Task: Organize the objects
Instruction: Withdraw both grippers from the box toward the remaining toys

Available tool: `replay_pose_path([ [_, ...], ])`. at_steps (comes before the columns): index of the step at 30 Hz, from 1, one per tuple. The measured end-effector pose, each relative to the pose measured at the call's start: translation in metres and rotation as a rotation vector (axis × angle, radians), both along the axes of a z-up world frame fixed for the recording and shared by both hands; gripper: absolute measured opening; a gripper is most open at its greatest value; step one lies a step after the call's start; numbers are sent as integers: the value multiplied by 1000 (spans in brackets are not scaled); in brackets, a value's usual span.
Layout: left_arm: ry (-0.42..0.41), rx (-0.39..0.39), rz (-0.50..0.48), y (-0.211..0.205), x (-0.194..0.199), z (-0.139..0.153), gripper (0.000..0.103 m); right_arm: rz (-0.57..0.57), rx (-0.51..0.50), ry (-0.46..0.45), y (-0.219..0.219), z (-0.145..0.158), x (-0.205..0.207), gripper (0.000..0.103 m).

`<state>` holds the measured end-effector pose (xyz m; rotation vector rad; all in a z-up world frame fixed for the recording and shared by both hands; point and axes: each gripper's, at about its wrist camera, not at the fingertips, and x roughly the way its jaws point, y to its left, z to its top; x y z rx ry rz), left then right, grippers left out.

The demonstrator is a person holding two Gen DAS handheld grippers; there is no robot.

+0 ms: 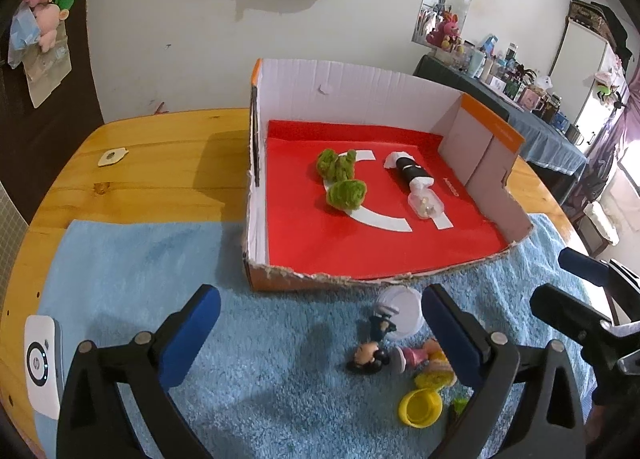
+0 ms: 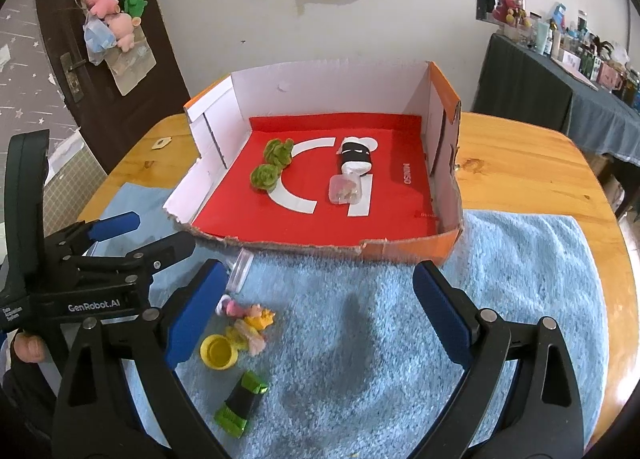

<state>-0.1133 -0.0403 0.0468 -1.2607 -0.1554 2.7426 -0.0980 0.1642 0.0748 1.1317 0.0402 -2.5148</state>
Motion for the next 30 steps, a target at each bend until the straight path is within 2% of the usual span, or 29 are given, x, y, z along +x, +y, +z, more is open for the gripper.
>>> replay_pose_path([
  [14, -10, -4, 0, 4, 21, -11, 102, 8, 3, -14, 1, -11, 20, 96],
  [30, -53, 6, 0, 2, 20, -32, 102, 24, 24, -66, -5, -37, 21, 96],
])
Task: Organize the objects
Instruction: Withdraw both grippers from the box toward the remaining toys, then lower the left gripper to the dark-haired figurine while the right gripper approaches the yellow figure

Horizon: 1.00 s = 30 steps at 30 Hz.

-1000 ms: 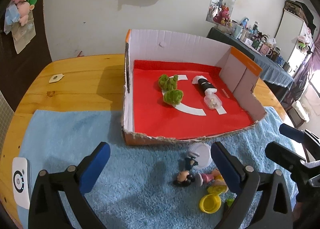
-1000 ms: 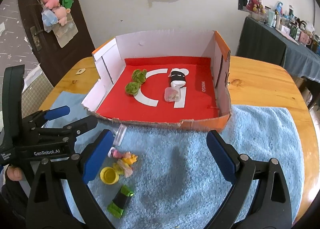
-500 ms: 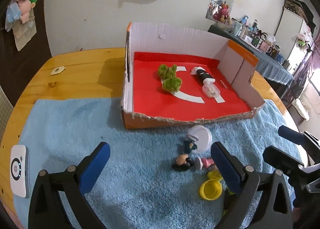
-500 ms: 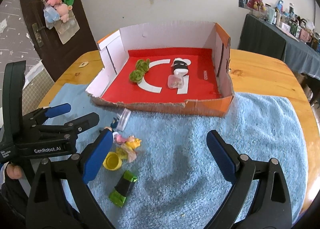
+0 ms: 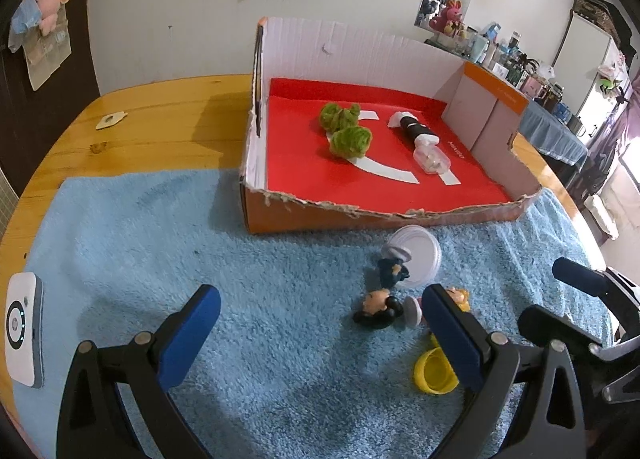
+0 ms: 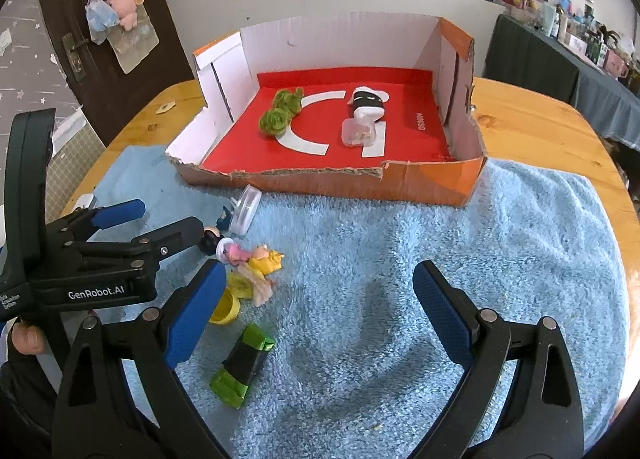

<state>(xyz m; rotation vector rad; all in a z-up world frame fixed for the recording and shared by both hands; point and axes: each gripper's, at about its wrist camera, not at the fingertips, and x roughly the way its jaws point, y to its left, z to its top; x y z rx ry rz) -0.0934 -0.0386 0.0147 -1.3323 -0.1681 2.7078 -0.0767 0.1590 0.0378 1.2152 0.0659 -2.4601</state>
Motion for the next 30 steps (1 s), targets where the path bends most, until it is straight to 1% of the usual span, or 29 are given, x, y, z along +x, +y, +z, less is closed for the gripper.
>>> replay_pose_path([
  [6, -7, 6, -18, 2, -3, -4, 102, 4, 41, -7, -8, -10, -3, 96],
  [13, -8, -26, -36, 5, -4, -8, 101, 17, 74, -27, -15, -21, -8, 96],
  [17, -10, -19, -32, 1, -4, -9, 100, 26, 76, -34, -18, -24, -10, 96],
  [21, -11, -20, -40, -1, -4, -8, 96, 39, 83, -42, -22, -28, -13, 96],
  [28, -7, -9, -49, -3, -2, -7, 96, 61, 107, -59, -31, -41, -17, 96],
  [30, -8, -8, -56, -1, -2, -7, 96, 68, 132, -41, -32, -40, -17, 96],
])
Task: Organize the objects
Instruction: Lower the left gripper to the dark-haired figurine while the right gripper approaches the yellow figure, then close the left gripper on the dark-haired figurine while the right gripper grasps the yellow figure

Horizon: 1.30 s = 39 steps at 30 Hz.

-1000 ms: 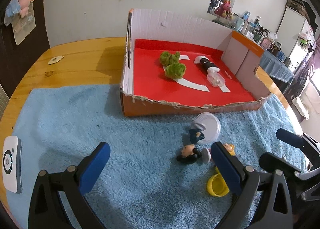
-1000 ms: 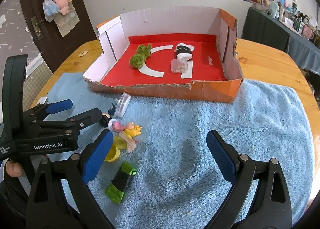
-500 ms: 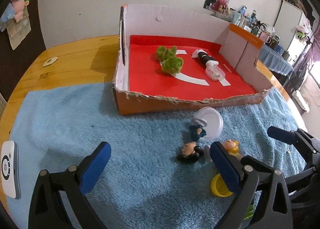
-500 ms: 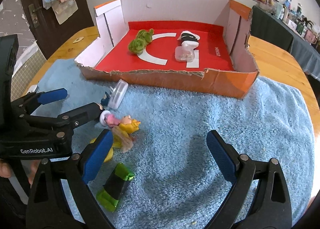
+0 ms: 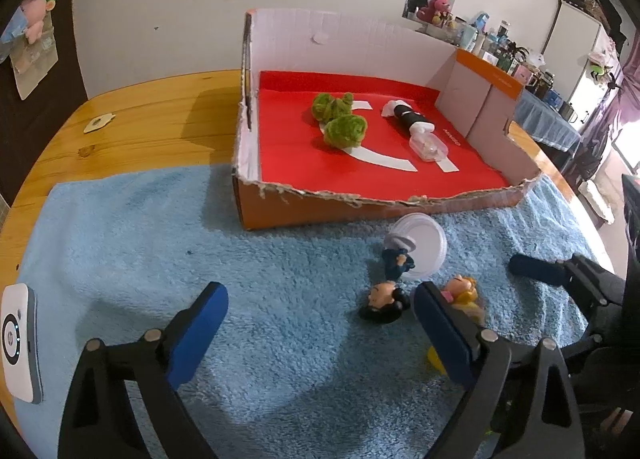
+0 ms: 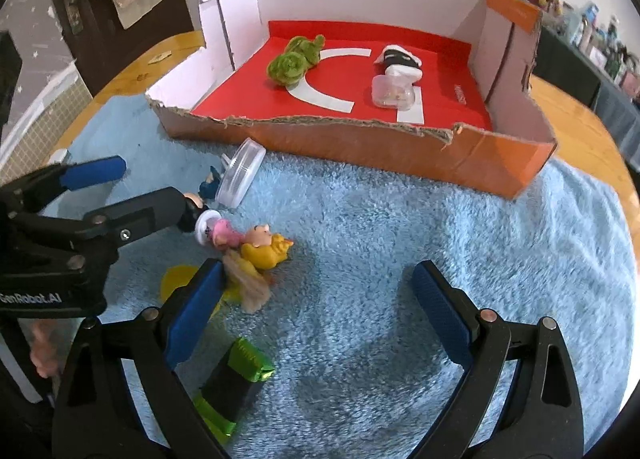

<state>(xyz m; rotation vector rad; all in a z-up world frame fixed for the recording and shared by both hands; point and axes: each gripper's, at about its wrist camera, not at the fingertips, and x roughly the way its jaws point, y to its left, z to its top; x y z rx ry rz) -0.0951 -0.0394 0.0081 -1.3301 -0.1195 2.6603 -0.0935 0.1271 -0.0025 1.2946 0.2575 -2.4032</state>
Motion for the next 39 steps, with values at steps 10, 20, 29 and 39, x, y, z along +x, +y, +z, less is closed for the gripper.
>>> replay_pose_path([
  [10, -8, 23, -29, 10, -4, -7, 89, -6, 103, 86, 5, 8, 9, 96],
  [20, -4, 4, -56, 8, 0, -7, 64, 70, 38, 48, -6, 2, 15, 68],
  [29, 4, 60, -85, 5, -1, -1, 33, 67, -4, 40, 0, 5, 12, 49],
  [39, -7, -21, -147, 28, -11, -8, 34, 86, -10, 45, -7, 3, 10, 45],
])
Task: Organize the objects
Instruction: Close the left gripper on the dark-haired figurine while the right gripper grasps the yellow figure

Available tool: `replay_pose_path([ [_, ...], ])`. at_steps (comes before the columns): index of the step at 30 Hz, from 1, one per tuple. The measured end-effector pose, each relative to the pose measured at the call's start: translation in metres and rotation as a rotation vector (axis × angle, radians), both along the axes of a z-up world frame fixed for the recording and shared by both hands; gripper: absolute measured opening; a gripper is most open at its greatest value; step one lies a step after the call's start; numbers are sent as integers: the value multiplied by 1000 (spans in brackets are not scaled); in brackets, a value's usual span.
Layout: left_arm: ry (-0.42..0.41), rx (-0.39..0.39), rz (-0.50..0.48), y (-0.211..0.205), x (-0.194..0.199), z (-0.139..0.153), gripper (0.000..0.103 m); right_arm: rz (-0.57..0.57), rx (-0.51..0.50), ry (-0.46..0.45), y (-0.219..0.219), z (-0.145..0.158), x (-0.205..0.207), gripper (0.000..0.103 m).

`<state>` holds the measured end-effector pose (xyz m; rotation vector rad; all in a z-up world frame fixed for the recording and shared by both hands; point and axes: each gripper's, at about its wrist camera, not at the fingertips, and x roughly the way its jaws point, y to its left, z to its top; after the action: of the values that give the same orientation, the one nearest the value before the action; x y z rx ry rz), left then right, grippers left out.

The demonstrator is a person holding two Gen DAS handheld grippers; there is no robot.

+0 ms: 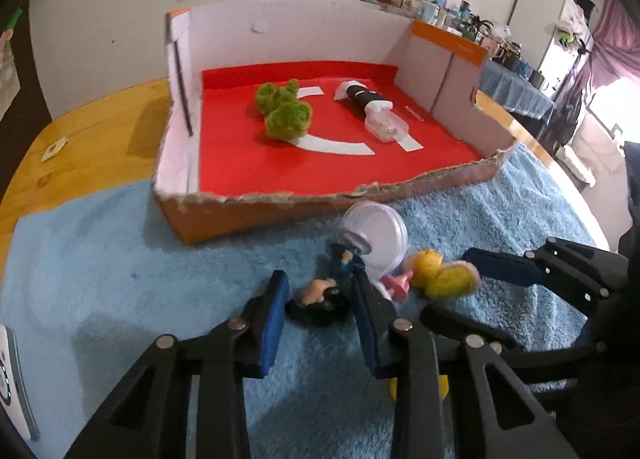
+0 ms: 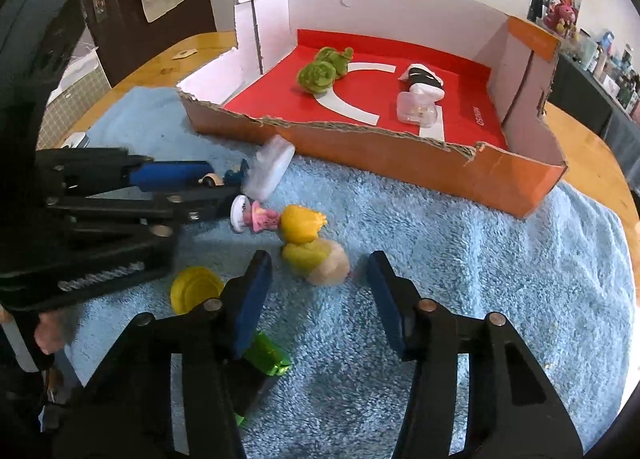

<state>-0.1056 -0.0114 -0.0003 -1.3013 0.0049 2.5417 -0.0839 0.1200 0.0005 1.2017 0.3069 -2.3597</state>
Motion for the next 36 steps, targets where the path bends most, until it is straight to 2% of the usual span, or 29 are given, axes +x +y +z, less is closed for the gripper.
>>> replay_pose_path([
  [2, -3, 4, -4, 1, -3, 0, 34, -3, 0, 2, 1, 0, 0, 41],
  [9, 6, -48, -36, 9, -4, -1, 36, -16, -30, -15, 2, 2, -5, 41],
  [13, 1, -35, -31, 8, -6, -1, 37, -15, -29, -11, 2, 1, -6, 39],
  [15, 6, -37, -30, 8, -5, -1, 35, -20, -22, -10, 2, 1, -5, 28],
  [17, 7, -33, -34, 9, -4, 0, 31, -21, -36, -18, 4, 1, -5, 26],
  [23, 8, 28, -19, 3, 1, 2, 31, -33, -68, -29, 10, 4, -2, 25],
  [36, 34, 53, 19, 0, 21, 14, 31, -33, -103, -8, 18, 18, 9, 25],
])
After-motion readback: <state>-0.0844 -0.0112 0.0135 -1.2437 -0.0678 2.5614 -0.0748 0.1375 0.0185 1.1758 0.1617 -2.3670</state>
